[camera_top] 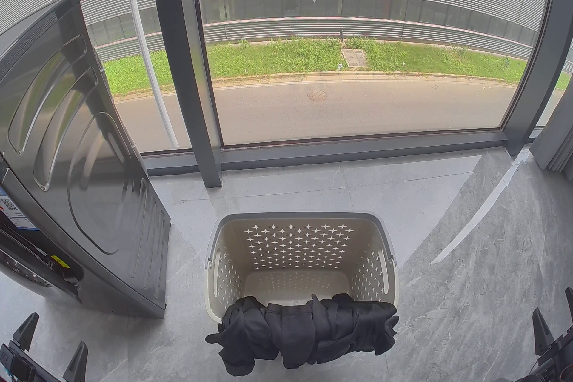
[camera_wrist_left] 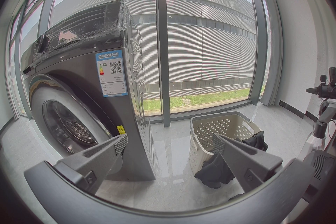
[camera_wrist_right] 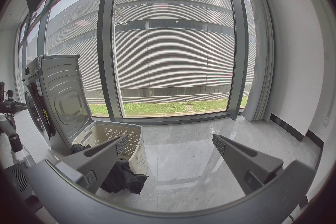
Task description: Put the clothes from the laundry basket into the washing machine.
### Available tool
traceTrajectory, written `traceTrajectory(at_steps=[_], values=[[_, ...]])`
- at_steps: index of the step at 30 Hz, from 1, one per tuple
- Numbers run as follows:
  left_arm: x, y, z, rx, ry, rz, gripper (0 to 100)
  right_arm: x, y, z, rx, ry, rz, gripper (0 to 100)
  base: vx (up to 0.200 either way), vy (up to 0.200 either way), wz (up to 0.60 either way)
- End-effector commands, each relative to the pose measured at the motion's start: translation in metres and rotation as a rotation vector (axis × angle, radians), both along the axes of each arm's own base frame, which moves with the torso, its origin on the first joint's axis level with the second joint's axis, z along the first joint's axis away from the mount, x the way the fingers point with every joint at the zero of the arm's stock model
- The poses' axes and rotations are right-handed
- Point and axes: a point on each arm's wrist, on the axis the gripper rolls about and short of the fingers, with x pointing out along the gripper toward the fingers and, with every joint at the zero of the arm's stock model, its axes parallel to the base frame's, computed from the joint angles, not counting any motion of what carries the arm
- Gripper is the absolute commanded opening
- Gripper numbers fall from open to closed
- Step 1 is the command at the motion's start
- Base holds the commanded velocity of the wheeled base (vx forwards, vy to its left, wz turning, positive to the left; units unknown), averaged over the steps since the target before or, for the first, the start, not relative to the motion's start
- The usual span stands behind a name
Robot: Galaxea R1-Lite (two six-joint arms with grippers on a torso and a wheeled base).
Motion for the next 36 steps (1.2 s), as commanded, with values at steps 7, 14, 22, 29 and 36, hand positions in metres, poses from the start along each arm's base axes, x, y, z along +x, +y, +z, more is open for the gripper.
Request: traceTrajectory(at_steps=[7,14,22,29,36], values=[[-0.0001,0.0,-0.0053,-0.002,0.0,0.001,100,-0.0001,0.0,-0.0053,0.0,-0.001,0.0,100,0.171,0.0,0.0],[-0.0001,0.0,-0.0053,-0.005,0.0,0.003,100,-0.0001,0.0,-0.0053,0.0,-0.001,0.0,100,0.0,0.0,0.0],[-0.0001,0.0,-0.0053,-0.004,0.0,0.001,100,-0.0001,0.0,-0.0053,0.0,-0.001,0.0,100,0.15,0.0,0.0],[-0.0001,0.0,-0.0053,-0.007,0.0,0.003,100,-0.0001,0.0,-0.0053,0.0,-0.001,0.0,100,0.0,0.0,0.0],[-0.0001,0.0,-0.0053,-0.002,0.0,0.001,100,-0.0001,0.0,-0.0053,0.0,-0.001,0.0,100,0.171,0.0,0.0]])
